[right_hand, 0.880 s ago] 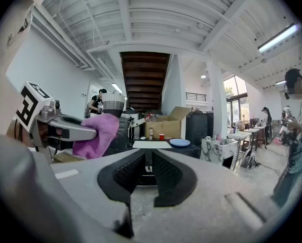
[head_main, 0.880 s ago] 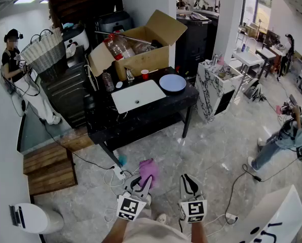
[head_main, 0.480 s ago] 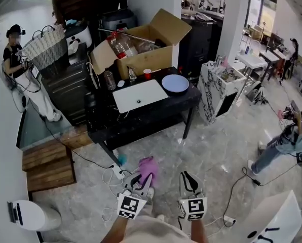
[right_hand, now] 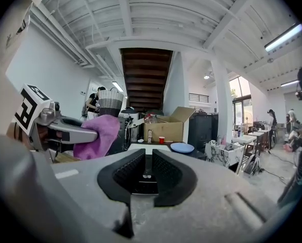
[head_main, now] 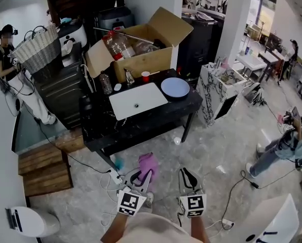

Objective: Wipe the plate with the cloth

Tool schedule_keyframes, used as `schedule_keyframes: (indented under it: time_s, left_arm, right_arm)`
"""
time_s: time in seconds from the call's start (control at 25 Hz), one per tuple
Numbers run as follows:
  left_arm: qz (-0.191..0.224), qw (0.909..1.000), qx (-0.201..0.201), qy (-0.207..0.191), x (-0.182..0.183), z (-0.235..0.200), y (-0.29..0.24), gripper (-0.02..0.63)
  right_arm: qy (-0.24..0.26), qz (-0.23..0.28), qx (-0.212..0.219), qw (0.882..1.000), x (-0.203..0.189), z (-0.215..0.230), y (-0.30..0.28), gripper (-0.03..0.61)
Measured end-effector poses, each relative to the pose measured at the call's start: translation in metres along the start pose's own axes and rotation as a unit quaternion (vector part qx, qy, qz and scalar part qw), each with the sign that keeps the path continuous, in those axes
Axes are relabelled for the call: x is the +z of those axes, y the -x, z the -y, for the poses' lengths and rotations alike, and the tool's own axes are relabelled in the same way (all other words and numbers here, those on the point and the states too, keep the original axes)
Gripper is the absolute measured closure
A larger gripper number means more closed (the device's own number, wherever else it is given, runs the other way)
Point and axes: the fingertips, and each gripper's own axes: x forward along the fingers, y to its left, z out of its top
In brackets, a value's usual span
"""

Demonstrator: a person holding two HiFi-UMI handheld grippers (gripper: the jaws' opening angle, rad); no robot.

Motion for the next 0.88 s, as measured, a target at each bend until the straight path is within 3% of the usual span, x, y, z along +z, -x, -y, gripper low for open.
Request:
schedule_keyframes:
  time_s: [0.88]
  left_arm:
    - [0.009,0.9981,-0.062,0.002,0.018,-0.102,-0.116,0.555]
  right_arm:
    - [-0.012,-0.021,-0.065,0.998,0.022,0.043,-0.133,0.541]
